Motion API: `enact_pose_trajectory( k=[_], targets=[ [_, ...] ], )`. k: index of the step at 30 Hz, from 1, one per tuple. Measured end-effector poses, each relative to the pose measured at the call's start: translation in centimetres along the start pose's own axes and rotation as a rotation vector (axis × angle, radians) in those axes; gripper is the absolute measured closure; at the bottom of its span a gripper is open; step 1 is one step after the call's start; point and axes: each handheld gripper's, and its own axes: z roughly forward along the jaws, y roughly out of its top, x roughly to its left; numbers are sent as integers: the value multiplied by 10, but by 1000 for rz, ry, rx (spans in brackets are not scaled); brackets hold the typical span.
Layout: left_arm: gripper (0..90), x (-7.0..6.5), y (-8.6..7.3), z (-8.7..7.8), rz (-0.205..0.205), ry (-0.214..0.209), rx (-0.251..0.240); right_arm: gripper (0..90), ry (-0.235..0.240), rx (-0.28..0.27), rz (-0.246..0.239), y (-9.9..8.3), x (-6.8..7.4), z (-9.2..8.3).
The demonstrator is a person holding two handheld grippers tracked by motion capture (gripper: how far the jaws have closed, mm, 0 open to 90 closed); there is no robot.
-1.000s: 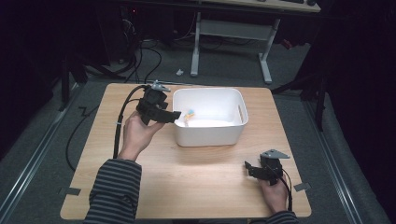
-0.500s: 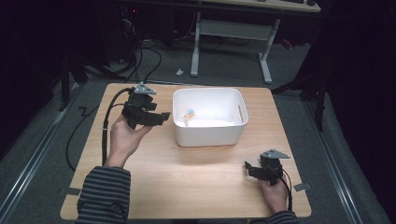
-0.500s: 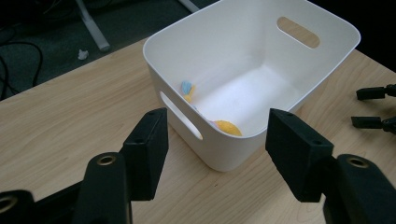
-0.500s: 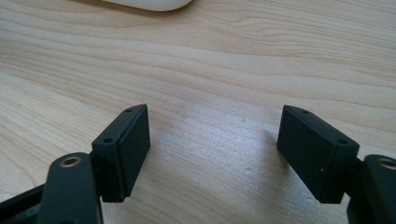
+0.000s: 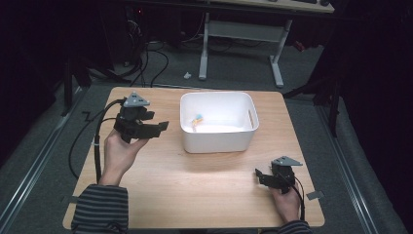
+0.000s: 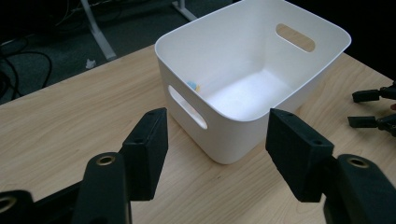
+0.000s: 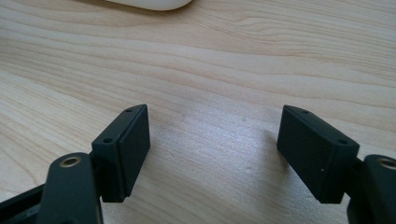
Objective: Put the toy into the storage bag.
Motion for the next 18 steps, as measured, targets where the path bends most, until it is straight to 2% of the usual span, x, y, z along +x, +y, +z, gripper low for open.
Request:
enact_pose_trajectory(
  k=[6,14,16,18],
  targets=[
    [393,1,-13,-8,-8,10,-6,257,0,0,0,0,0,0],
    [401,6,-35,-17,-49,1,-22,257,0,0,-1,0,0,0],
    [401,6,-40,-18,-48,18,-19,257,1,0,-1,0,0,0],
    [403,7,-45,-20,-63,4,-28,257,0,0,-1,0,0,0]
  ],
)
